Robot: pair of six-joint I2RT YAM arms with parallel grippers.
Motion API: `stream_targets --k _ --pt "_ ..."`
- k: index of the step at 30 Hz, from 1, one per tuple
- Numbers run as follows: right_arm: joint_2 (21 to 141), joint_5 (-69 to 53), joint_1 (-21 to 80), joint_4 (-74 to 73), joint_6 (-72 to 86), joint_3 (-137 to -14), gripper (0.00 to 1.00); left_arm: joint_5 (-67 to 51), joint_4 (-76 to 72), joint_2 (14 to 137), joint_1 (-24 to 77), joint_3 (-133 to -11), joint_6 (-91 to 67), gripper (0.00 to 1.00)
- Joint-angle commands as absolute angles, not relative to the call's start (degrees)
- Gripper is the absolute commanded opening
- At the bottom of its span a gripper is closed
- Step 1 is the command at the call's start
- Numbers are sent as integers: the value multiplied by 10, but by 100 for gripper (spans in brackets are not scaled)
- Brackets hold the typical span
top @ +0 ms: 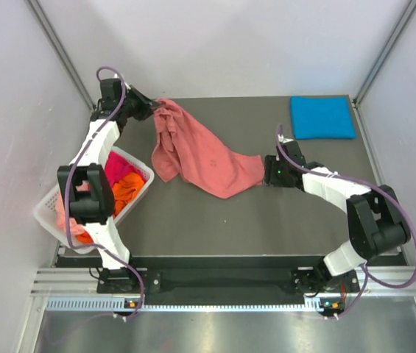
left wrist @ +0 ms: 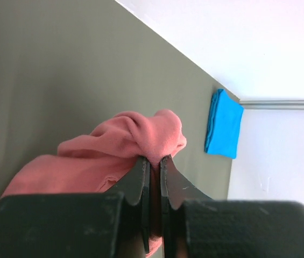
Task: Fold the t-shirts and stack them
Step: Move the tshirt to the center of the board
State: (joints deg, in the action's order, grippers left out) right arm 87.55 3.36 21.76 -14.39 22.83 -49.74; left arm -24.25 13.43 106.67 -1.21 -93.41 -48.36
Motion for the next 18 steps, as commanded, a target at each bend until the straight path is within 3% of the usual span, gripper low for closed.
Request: stream_targets --k 1,9,12,15,16,17,18 --pt "896 5 230 -77 210 -531 60 -301 58 1087 -16 -976 -504 0" --pt "975 33 258 -36 210 -558 61 -297 76 1085 -11 -943 -451 0" --pt "1002 37 261 -40 212 -578 57 -312 63 1083 -10 -915 -450 0" --pt "994 40 262 -51 214 -586 30 -330 78 1078 -6 -908 -433 0" --pt "988 43 262 -74 216 -594 13 -326 98 1072 -3 -914 -420 0" --pt "970 46 261 -94 219 -602 3 -314 124 1067 -2 -922 -406 0" --pt "957 48 261 -121 219 -612 0 -285 153 1061 -2 -937 -381 0"
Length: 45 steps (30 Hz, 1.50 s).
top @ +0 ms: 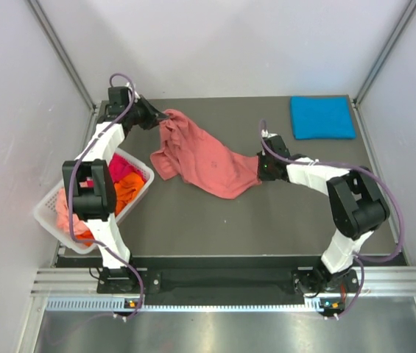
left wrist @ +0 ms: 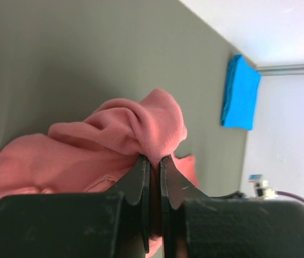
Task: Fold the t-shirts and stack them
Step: Move the tshirt to the center of the board
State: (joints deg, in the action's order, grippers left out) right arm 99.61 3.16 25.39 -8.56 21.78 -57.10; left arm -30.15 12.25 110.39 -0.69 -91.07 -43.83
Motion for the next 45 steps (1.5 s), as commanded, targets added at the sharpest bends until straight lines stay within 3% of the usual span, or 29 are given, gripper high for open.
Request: stream_targets --k 1,10,14,20,24,32,37,39,41,42,45 --pt "941 57 261 -175 220 -629 0 -275 183 1051 16 -940 -370 0" --pt "617 78 262 -391 267 -609 0 -180 320 861 77 -950 -340 0" --pt "474 66 262 -466 301 -615 0 -206 351 782 83 -943 -360 0" --pt "365 42 262 -510 356 -624 0 -194 406 724 97 -979 -381 0" --pt "382 53 262 -472 352 -585 0 -174 383 737 97 -959 -370 0" --pt "609 58 242 -378 301 -527 7 -190 341 1000 97 -1011 -333 0" --pt "739 -18 181 -304 288 -545 11 -252 323 1243 97 -1207 -330 0" --pt "766 -58 144 -281 292 -566 10 -297 311 1342 97 -1339 -345 2" --pt "800 -85 108 -275 297 -577 9 -349 272 1386 96 -1412 -393 9" --pt "807 -110 99 -270 299 -583 9 -364 181 1395 95 -1409 -417 16" --pt "819 -117 76 -265 290 -579 26 -359 55 1381 100 -1347 -482 40"
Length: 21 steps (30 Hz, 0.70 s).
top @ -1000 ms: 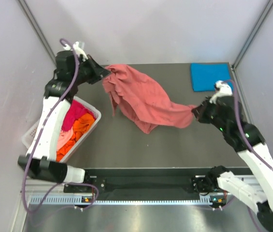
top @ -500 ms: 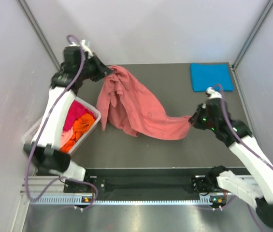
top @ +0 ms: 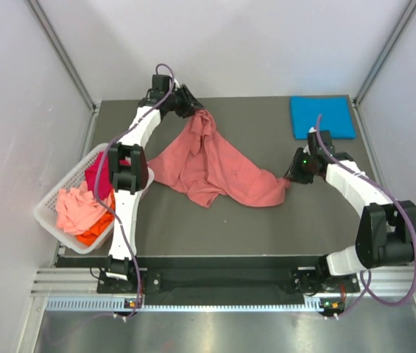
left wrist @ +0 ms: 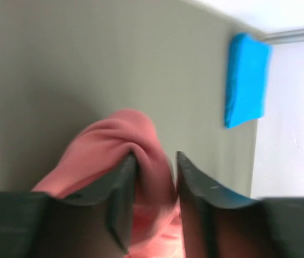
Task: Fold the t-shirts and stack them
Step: Move the tshirt to the center of the board
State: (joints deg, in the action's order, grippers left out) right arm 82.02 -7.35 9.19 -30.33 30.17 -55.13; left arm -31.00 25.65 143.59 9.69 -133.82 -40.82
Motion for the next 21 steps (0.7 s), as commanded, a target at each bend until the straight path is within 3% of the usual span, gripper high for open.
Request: stream_targets --k 1,4,7,12,21 --pt "817 -110 75 -266 280 -579 29 -347 67 1376 103 -1342 -471 43" --pt "797 -74 86 -285 247 -581 35 -305 158 1340 108 -1328 -397 45" --pt "774 -3 123 -308 231 -587 41 -230 230 1253 120 -1233 -330 45" --pt "758 74 214 -324 198 -588 47 -128 260 1066 169 -993 -287 45" --pt "765 44 373 -143 141 -496 51 -83 262 880 272 -706 -322 48"
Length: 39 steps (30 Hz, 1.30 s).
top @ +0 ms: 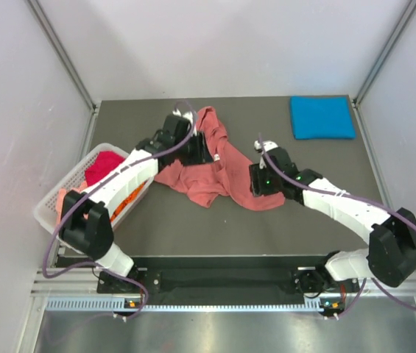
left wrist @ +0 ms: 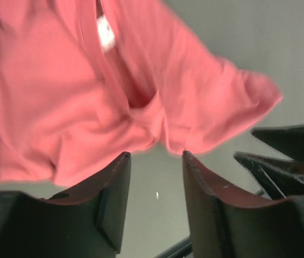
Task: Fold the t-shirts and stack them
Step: Move the tshirt to the center of the board, then flatten the tshirt out
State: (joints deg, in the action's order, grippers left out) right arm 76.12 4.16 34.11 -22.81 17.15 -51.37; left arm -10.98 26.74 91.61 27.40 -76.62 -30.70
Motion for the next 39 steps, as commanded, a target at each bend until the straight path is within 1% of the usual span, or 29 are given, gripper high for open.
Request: stream_targets --k 1,3,7,10,12,16,20,24,25,27,28,30,31,32,33,34,35,36,37,38,39 --pt "769 43 377 -115 141 -490 51 -110 236 868 273 -654 -341 50" --pt "776 31 387 -85 141 -470 49 -121 216 858 279 -615 -358 50" --pt "799 23 421 -4 123 -438 50 -77 209 858 306 -567 -380 50" --pt "831 39 439 32 126 -429 50 -63 162 853 318 -523 -400 51" --pt "846 47 445 52 131 -423 50 -64 131 857 329 -504 -401 53" --pt "866 63 450 96 138 -411 50 -44 101 871 356 -488 -391 54" --pt "885 64 456 92 137 -429 49 -37 84 897 364 -483 -394 54" --pt "918 71 463 77 152 -451 49 -26 81 915 374 -477 -403 50" --pt "926 84 463 64 168 -460 49 -18 81 918 381 -476 -403 48" --pt "943 95 463 54 179 -468 48 -6 91 920 383 -470 -408 42" --pt "946 104 463 52 191 -470 47 -5 92 919 384 -468 -410 32" --pt "949 111 464 47 198 -475 37 15 99 915 384 -464 -410 21" --pt "948 114 463 41 201 -480 17 22 107 912 384 -467 -411 7" --pt "938 123 464 30 204 -485 7 28 118 910 384 -481 -411 2" --pt "928 134 463 -18 207 -504 0 35 153 907 385 -491 -407 0" --pt "915 163 463 -50 215 -518 0 45 174 897 384 -504 -403 0" --pt "877 181 462 -83 219 -533 0 66 197 891 384 -536 -395 0" --pt "855 201 461 -161 227 -567 0 79 247 883 385 -554 -389 0" --pt "833 229 459 -201 244 -584 0 90 269 862 385 -572 -384 0" --pt "784 234 450 -261 249 -600 0 112 292 851 384 -608 -375 0" --pt "757 234 444 -282 250 -624 0 123 327 826 384 -626 -370 0"
